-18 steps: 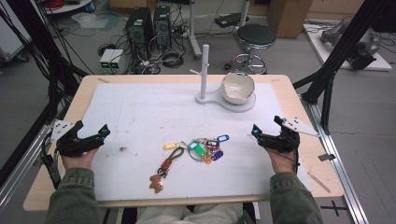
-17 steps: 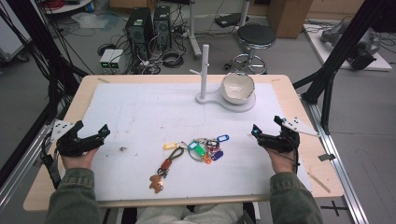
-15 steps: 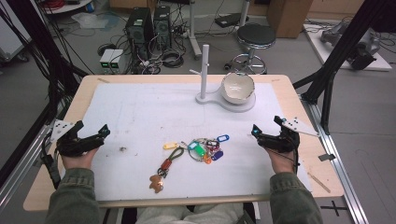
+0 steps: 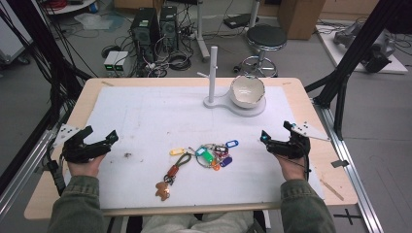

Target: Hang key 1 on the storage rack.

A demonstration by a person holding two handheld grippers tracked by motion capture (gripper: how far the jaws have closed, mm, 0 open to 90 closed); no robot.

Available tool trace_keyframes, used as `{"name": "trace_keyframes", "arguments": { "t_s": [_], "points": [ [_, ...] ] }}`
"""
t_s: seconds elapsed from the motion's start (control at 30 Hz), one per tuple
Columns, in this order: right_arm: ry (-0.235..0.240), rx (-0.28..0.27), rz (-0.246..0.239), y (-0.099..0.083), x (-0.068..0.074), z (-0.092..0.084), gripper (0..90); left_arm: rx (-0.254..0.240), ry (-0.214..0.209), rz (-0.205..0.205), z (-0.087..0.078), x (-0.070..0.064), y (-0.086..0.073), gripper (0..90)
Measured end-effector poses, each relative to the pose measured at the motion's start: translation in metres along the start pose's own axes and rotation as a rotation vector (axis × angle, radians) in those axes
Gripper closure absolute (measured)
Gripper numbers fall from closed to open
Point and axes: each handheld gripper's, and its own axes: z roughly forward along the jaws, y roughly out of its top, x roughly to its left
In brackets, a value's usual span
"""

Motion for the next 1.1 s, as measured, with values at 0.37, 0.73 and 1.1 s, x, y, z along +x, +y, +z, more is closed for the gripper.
{"name": "trace_keyframes", "arguments": {
  "t_s": [0.37, 0.73, 1.1],
  "points": [
    [-0.002, 0.011, 0.008, 0.000, 0.000, 0.001, 1.9, 0.012, -0.043, 0.004, 0.002, -0.012, 0.004, 1.7],
    [0.002, 0.010, 0.002, 0.000, 0.000, 0.001, 2.0, 0.042, -0.099, 0.017, 0.005, -0.030, 0.006, 1.7],
    [0.005, 0.011, 0.001, 0.000, 0.000, 0.000, 2.0, 0.058, -0.162, -0.005, 0.008, -0.046, 0.006, 1.7]
  ]
}}
